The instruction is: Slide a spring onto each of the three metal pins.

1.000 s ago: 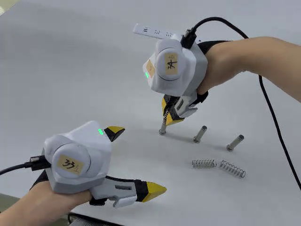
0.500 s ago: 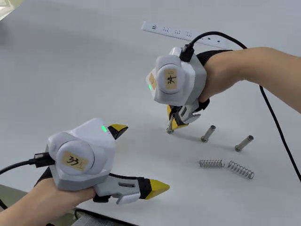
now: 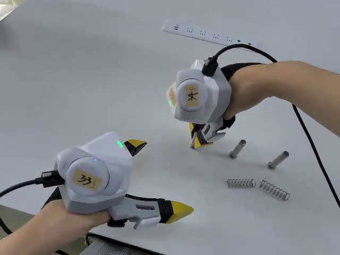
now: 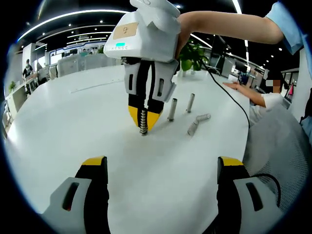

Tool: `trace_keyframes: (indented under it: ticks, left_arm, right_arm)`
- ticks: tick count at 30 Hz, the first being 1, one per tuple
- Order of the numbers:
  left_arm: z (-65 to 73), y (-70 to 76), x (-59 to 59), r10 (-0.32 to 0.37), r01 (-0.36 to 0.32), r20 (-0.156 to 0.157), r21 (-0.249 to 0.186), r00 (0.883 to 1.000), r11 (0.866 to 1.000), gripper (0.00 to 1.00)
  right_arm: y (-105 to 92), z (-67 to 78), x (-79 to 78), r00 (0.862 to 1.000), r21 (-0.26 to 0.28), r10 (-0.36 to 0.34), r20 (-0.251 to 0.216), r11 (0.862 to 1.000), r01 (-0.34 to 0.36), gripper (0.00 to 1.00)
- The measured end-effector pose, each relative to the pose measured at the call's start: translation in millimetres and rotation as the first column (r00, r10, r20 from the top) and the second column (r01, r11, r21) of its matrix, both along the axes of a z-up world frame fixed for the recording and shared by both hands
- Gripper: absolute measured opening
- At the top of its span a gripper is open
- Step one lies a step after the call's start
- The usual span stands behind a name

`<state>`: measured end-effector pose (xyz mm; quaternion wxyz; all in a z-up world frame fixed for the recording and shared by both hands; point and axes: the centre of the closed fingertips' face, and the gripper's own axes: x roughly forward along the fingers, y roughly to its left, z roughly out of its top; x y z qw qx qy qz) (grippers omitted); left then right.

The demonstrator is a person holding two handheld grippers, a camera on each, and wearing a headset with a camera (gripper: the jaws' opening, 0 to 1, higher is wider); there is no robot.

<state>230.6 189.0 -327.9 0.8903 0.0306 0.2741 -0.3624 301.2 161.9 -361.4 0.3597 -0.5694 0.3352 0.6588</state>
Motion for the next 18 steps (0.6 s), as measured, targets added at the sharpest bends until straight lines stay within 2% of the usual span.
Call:
trace_keyframes:
  ticks: [7,10,18]
  left_arm:
    - [0.5,1.1,-0.3,0.002,-0.002,0.000,-0.001,1.000,1.000,0.92]
    - [1.2,2.3,-0.4,0.003,-0.003,0.003,0.001,1.000,1.000,0.91]
    - [3.6,2.3,-0.3,0.001,-0.001,0.009,0.000,1.000,1.000,0.91]
  right_arm:
    - [1.8,-0.4,-1.2,0.999,0.017,-0.037,-0.025,0.999,0.037,0.11]
    - [2.9,-1.0,-4.8,0.997,0.028,-0.063,-0.047,0.998,0.064,0.25]
    - [0.1,-2.6,-5.3,0.994,0.051,-0.096,-0.051,0.994,0.099,0.57]
